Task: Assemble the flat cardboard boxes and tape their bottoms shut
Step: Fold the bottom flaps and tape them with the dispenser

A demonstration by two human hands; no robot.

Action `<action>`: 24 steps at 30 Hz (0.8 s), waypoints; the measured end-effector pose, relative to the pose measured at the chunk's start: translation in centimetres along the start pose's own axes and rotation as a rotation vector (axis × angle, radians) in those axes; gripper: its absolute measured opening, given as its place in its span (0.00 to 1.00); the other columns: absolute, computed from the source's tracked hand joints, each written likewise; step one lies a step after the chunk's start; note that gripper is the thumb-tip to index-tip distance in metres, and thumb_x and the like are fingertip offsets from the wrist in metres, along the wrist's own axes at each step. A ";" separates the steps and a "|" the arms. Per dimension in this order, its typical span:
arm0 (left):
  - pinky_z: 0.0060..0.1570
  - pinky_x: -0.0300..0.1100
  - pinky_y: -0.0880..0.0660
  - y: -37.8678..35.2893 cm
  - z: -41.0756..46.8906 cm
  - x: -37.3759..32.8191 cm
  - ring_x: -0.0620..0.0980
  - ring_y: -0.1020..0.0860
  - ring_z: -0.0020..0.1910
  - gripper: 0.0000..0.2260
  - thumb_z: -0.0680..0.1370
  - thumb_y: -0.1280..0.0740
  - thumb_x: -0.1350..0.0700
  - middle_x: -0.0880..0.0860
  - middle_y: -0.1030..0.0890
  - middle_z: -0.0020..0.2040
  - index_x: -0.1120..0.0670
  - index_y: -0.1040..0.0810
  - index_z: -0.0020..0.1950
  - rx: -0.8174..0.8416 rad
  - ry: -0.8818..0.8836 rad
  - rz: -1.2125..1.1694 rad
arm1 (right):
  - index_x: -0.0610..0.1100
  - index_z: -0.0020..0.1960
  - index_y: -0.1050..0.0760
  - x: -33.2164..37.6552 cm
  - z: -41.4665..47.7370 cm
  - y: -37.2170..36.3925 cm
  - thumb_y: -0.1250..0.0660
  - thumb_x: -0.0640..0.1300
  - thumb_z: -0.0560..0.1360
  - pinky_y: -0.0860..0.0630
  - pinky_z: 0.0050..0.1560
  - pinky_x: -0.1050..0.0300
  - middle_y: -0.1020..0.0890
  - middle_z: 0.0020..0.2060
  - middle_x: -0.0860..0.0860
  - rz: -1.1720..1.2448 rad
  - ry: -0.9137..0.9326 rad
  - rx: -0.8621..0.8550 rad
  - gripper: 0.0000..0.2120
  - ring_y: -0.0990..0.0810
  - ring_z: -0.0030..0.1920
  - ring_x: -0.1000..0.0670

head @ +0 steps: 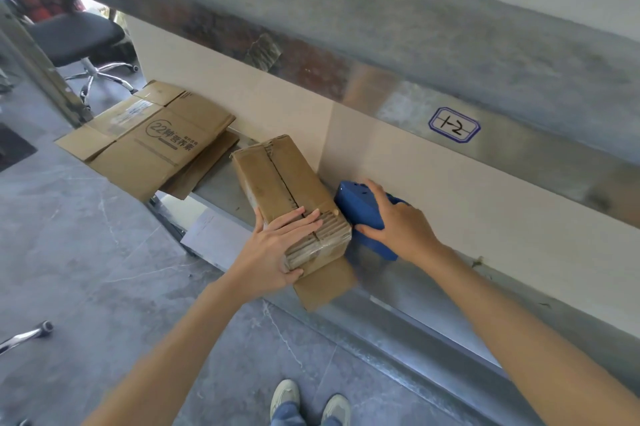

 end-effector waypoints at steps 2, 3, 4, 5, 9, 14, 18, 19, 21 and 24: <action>0.71 0.60 0.68 0.0 -0.1 0.0 0.35 0.53 0.77 0.41 0.69 0.24 0.53 0.34 0.43 0.77 0.41 0.40 0.77 -0.013 0.007 0.014 | 0.53 0.75 0.43 -1.7 -1.0 -0.6 0.32 0.60 0.76 0.25 0.32 0.51 0.25 0.28 0.52 0.114 -0.060 -0.056 0.34 0.26 0.27 0.51; 0.71 0.59 0.69 -0.1 -0.1 0.0 0.34 0.53 0.77 0.41 0.69 0.24 0.53 0.35 0.43 0.77 0.42 0.40 0.77 -0.020 0.009 0.021 | 0.53 0.73 0.40 -2.4 -1.6 -1.1 0.32 0.60 0.76 0.27 0.31 0.52 0.28 0.26 0.53 0.138 -0.078 -0.077 0.31 0.28 0.25 0.52; 0.71 0.58 0.69 -0.1 -0.2 0.0 0.34 0.54 0.77 0.41 0.68 0.24 0.53 0.35 0.43 0.77 0.42 0.40 0.77 -0.026 0.011 0.022 | 0.54 0.72 0.38 -3.1 -2.0 -1.6 0.31 0.59 0.75 0.28 0.30 0.53 0.29 0.25 0.54 0.158 -0.094 -0.086 0.30 0.29 0.24 0.53; 0.71 0.59 0.68 -0.1 -0.1 0.0 0.33 0.54 0.77 0.41 0.68 0.24 0.53 0.35 0.43 0.77 0.42 0.39 0.77 -0.027 0.015 0.016 | 0.55 0.72 0.38 -3.8 -2.5 -2.2 0.31 0.59 0.75 0.29 0.30 0.53 0.30 0.24 0.54 0.180 -0.111 -0.086 0.29 0.30 0.24 0.53; 0.72 0.59 0.67 0.0 -0.1 0.0 0.32 0.54 0.76 0.39 0.68 0.23 0.54 0.34 0.42 0.77 0.43 0.37 0.75 -0.019 0.033 -0.003 | 0.59 0.70 0.38 -6.0 -3.5 -3.4 0.31 0.59 0.75 0.31 0.29 0.57 0.30 0.23 0.55 0.279 -0.167 -0.118 0.28 0.31 0.23 0.55; 0.73 0.62 0.65 0.3 0.0 -0.1 0.32 0.52 0.76 0.39 0.67 0.22 0.54 0.35 0.41 0.76 0.43 0.36 0.74 -0.018 0.044 -0.019 | 0.61 0.68 0.38 -6.8 -3.7 -4.4 0.30 0.59 0.74 0.38 0.26 0.60 0.32 0.21 0.55 0.359 -0.181 -0.139 0.27 0.27 0.24 0.54; 0.73 0.67 0.61 0.5 -0.2 -0.4 0.38 0.51 0.78 0.39 0.67 0.22 0.54 0.40 0.40 0.78 0.44 0.34 0.75 -0.039 0.026 -0.007 | 0.62 0.69 0.39 -6.8 -3.8 -4.6 0.30 0.60 0.74 0.32 0.35 0.58 0.23 0.36 0.61 0.379 -0.174 -0.149 0.28 0.25 0.32 0.60; 0.73 0.66 0.60 0.6 -0.2 -0.4 0.41 0.52 0.79 0.39 0.67 0.21 0.54 0.43 0.40 0.78 0.45 0.33 0.74 -0.057 0.018 -0.002 | 0.62 0.70 0.39 -6.8 -3.8 -4.6 0.30 0.61 0.74 0.30 0.40 0.57 0.22 0.45 0.59 0.376 -0.167 -0.144 0.29 0.25 0.39 0.61; 0.73 0.63 0.59 1.0 -0.3 -0.4 0.47 0.53 0.80 0.38 0.66 0.20 0.53 0.49 0.38 0.77 0.46 0.31 0.74 -0.096 0.012 0.011 | 0.60 0.72 0.39 -6.6 -3.9 -4.4 0.31 0.63 0.73 0.27 0.47 0.54 0.26 0.54 0.53 0.345 -0.157 -0.145 0.32 0.26 0.49 0.52; 0.74 0.65 0.57 1.1 -0.7 -0.6 0.51 0.52 0.80 0.39 0.66 0.20 0.52 0.52 0.34 0.74 0.46 0.32 0.75 -0.113 0.010 0.058 | 0.57 0.75 0.38 -6.2 -4.3 -3.7 0.35 0.63 0.75 0.25 0.48 0.53 0.33 0.52 0.51 0.242 -0.144 -0.177 0.32 0.29 0.51 0.47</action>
Point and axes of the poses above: each hand's wrist, its own z-axis towards the middle knuckle, its own y-axis out of the back of the hand, x = y × z, the point moved 10 cm from there along z, towards the middle knuckle
